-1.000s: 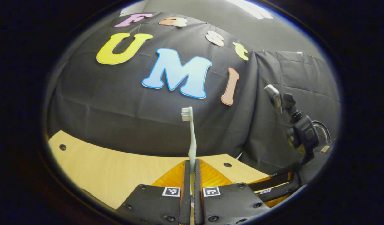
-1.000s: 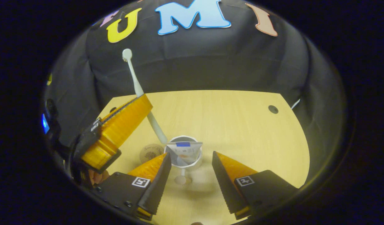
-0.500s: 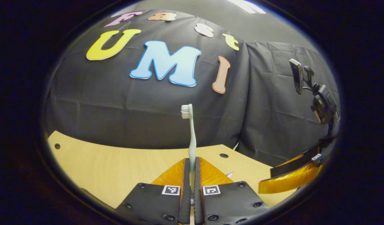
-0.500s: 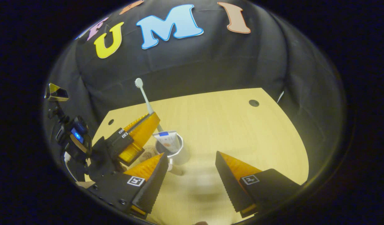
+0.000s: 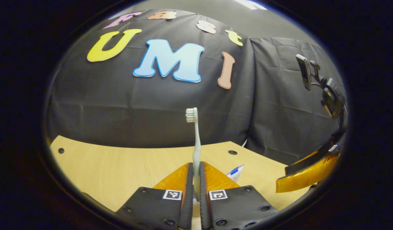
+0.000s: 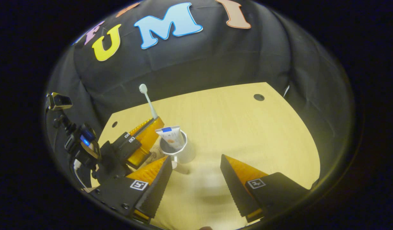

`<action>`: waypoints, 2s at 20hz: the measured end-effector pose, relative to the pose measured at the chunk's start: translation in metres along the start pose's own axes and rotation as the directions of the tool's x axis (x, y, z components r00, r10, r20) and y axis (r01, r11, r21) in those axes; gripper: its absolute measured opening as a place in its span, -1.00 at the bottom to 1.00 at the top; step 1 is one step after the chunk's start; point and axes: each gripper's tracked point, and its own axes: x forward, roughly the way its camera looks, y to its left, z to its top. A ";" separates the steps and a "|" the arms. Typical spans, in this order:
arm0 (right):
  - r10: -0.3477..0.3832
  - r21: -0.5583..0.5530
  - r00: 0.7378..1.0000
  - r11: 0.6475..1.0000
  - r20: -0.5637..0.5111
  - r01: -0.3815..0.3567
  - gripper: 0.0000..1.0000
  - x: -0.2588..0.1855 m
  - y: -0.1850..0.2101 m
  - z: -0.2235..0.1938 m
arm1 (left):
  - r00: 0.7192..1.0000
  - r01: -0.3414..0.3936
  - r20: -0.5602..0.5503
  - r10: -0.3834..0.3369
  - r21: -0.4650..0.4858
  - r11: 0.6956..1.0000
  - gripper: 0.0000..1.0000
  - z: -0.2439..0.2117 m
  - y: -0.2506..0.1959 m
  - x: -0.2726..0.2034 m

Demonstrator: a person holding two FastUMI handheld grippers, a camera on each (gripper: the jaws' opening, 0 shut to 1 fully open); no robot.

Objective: Put the toothbrush and toothpaste on the desktop into the cup, then pick up the cup and place it on the coaster on the desktop.

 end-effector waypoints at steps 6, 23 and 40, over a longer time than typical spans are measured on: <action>0.010 0.006 1.000 1.000 -0.002 -0.010 0.94 -0.003 0.005 -0.001 | 0.999 -0.043 -0.013 0.043 -0.008 0.999 0.15 0.000 0.012 -0.015; -0.059 -0.168 0.973 0.986 -0.222 0.021 0.94 0.022 0.033 -0.034 | 0.969 -0.241 -0.059 0.238 -0.039 0.970 0.89 0.033 0.023 -0.132; -0.194 -0.273 0.835 0.960 -0.516 0.054 0.94 0.102 0.037 -0.049 | 0.938 -0.331 -0.175 0.301 -0.178 0.927 0.89 0.007 0.080 -0.186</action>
